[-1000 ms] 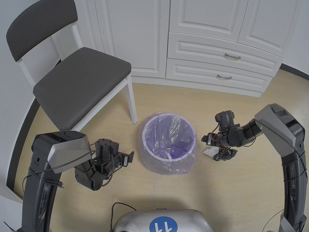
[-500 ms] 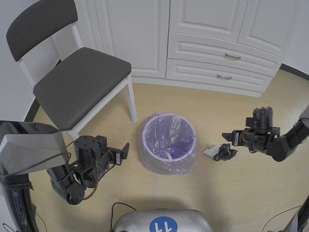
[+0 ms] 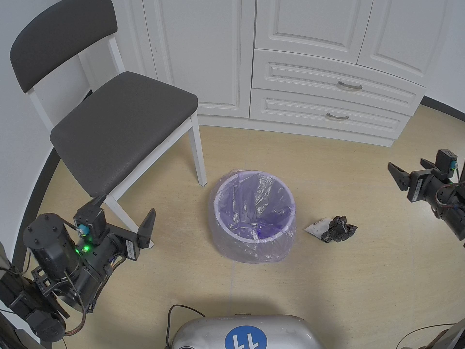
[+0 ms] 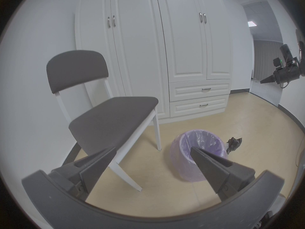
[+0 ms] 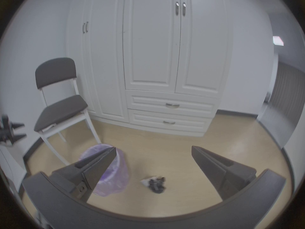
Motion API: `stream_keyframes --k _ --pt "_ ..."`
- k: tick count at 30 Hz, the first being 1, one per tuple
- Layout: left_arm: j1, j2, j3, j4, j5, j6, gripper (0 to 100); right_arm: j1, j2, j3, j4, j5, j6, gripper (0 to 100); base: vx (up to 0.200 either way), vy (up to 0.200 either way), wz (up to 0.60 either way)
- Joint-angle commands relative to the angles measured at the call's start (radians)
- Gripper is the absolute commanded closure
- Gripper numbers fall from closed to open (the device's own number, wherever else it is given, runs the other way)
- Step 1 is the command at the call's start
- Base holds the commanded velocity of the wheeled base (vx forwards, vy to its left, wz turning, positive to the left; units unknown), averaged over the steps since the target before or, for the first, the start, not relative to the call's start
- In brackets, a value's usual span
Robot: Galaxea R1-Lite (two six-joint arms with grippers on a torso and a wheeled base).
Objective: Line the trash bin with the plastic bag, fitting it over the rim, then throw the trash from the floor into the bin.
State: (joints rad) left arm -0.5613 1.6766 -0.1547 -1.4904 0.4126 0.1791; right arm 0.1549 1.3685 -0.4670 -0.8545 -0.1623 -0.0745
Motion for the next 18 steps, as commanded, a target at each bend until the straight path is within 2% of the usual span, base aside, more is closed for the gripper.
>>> stream_keyframes --k 1,4,9,11,13,15,16,18 --pt "-0.011 -0.098 -0.028 0.004 0.008 0.017 0 -0.118 -0.147 0.091 -0.011 -0.002 -0.113 0 0.000 0.000 0.00" --pt "-0.009 -0.140 -0.036 0.001 0.009 0.013 0 -0.167 -0.193 0.142 -0.012 -0.002 -0.163 0 0.000 0.000 0.00" --pt "-0.016 -0.247 0.049 0.029 0.008 -0.043 0 -0.186 -0.266 0.166 0.012 0.001 -0.173 0 0.000 0.000 0.00" --pt "-0.012 -0.285 0.089 0.039 0.009 -0.076 0 -0.186 -0.261 0.122 0.114 0.014 -0.174 0 0.000 0.000 0.00" --pt "-0.009 -0.313 0.112 0.061 0.009 -0.110 0 -0.170 -0.220 0.005 0.265 0.027 -0.154 0 0.000 0.000 0.00" --pt "-0.003 -0.322 0.104 0.101 0.011 -0.113 0 -0.159 -0.178 -0.085 0.382 0.052 -0.097 0 0.000 0.000 0.00" --pt "0.023 -0.337 0.064 0.148 0.015 -0.107 0 -0.140 -0.137 -0.174 0.496 0.078 0.024 0 0.000 0.000 0.00" --pt "0.049 -0.370 -0.032 0.234 0.015 -0.107 0 -0.098 -0.080 -0.266 0.631 0.104 0.179 0 0.000 0.000 0.00"
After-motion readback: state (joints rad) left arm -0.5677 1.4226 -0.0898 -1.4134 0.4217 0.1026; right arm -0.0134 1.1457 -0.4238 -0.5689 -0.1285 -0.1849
